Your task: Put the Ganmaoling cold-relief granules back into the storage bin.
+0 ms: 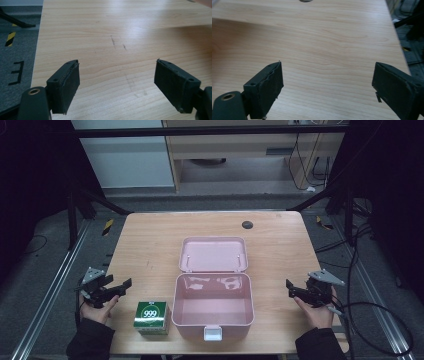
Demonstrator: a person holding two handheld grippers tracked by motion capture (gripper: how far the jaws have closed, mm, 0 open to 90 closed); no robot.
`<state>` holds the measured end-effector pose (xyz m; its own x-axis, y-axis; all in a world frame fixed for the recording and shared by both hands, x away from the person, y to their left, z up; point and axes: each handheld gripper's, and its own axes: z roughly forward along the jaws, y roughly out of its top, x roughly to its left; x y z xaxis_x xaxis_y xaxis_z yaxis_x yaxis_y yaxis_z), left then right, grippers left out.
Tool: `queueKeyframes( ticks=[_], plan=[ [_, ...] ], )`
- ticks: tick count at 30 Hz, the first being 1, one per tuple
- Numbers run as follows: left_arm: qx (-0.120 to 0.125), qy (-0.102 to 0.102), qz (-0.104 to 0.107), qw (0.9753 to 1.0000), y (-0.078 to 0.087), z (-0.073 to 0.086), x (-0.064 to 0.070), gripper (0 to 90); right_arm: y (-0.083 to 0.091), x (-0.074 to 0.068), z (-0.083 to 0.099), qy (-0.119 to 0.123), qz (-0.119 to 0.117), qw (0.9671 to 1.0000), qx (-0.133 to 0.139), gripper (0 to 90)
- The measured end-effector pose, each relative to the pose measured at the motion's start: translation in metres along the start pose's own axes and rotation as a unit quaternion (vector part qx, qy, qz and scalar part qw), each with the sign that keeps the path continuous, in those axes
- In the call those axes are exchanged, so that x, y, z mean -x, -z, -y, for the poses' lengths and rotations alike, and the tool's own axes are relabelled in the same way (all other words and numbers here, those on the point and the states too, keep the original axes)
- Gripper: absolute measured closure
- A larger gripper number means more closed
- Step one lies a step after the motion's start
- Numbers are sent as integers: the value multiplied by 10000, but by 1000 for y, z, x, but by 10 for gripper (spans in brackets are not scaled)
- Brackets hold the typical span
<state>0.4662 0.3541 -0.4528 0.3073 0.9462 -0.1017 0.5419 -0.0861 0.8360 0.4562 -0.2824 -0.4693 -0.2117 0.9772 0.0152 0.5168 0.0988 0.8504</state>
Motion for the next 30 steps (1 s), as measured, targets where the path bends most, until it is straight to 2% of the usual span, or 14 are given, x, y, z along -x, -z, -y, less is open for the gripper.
queueKeyframes(
  ticks=[2,6,9,13,14,19,22,26,30],
  plan=[
    [-3,-41,86,10000,1,-3,1,201,-1,-2,-1,31,-135,9999,-5,97],
    [-18,-231,243,9994,5,-9,4,210,0,-4,-1,203,-108,9997,41,97],
    [-10,-402,324,9987,8,-14,6,221,1,-3,0,235,-64,9997,62,95],
    [34,-512,480,9975,13,-21,7,214,1,-2,0,247,-98,9996,55,89],
    [58,-609,574,9965,17,-25,7,215,0,-2,-1,236,-144,9996,76,85],
    [38,-820,864,9929,26,-32,6,193,-1,-3,0,283,-166,9994,77,85],
    [4,-893,950,9915,29,-36,5,178,-1,-3,0,317,-150,9994,79,85],
    [-81,-1086,1194,9869,35,-46,6,157,0,-2,0,320,-143,9993,88,86],
    [-191,-1373,1447,9797,39,-56,11,154,-1,-3,0,347,-142,9993,58,84]
  ],
)
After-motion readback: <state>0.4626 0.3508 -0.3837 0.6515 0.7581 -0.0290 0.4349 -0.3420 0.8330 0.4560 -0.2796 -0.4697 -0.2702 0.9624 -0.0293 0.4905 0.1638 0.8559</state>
